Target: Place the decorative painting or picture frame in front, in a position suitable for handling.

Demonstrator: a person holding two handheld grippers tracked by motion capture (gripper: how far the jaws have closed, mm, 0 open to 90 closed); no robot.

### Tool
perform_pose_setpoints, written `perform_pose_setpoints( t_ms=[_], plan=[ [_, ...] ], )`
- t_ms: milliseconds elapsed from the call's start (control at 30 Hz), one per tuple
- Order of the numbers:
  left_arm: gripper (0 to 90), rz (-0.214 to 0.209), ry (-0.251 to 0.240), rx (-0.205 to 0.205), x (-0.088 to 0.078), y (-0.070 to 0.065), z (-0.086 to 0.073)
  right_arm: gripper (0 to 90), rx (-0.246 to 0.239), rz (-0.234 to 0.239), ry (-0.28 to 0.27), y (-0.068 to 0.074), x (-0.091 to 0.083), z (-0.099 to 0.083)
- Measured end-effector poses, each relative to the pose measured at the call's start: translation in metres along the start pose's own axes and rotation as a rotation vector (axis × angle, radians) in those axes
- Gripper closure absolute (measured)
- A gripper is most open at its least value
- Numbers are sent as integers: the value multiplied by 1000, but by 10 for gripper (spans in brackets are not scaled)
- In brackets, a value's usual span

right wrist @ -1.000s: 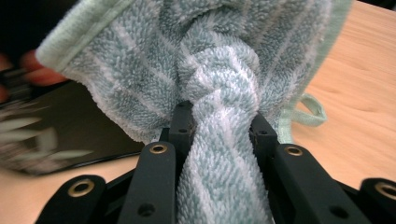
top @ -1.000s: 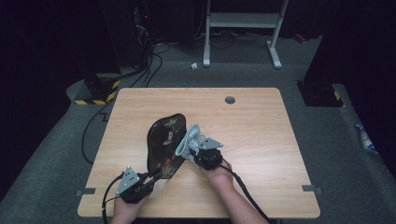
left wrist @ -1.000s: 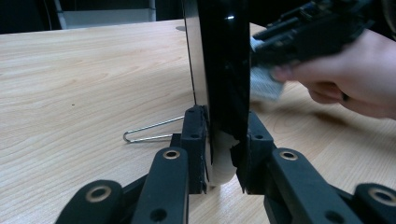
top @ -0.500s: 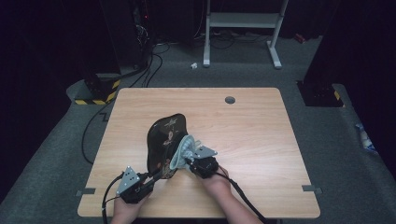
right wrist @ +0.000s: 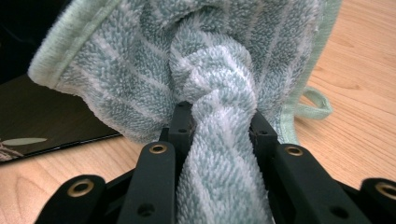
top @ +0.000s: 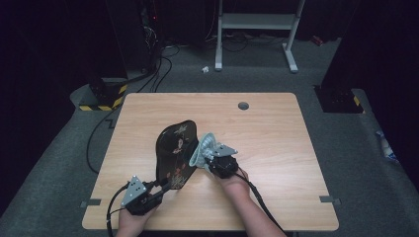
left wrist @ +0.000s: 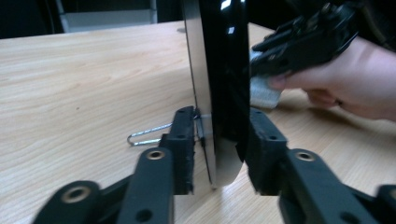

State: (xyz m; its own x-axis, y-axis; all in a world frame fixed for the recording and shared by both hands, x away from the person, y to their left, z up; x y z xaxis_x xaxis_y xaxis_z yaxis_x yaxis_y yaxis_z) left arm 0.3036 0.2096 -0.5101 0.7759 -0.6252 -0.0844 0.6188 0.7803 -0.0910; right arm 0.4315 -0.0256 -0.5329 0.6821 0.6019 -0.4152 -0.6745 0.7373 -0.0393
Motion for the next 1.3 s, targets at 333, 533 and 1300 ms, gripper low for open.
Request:
perform_pose_setpoints(
  t_ms=[333, 533, 1300],
  plan=[
    [724, -18, -18, -12, -2, 0, 7, 694, -29, 17, 29, 4, 4, -3],
    [740, -2, -18, -21, -2, 1, 6, 693, -63, 79, 52, 28, 0, -9],
    [776, 27, -18, -53, -2, 6, 6, 696, -95, 199, -2, 75, -17, -8]
  ],
)
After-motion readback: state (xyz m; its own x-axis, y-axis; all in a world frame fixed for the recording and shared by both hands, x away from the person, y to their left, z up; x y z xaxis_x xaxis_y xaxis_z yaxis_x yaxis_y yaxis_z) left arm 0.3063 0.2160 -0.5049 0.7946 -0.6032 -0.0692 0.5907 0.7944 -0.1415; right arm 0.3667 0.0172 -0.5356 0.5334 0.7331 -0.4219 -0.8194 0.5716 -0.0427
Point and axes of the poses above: each handheld gripper's, and its own axes: x roughly forward along the jaws, z roughly out of its top, y roughly to its left, the point moved 4 cm from there along x, roughly forward along the jaws, and after that the axes turned 13 degrees about -y, right-handed, at the moved point
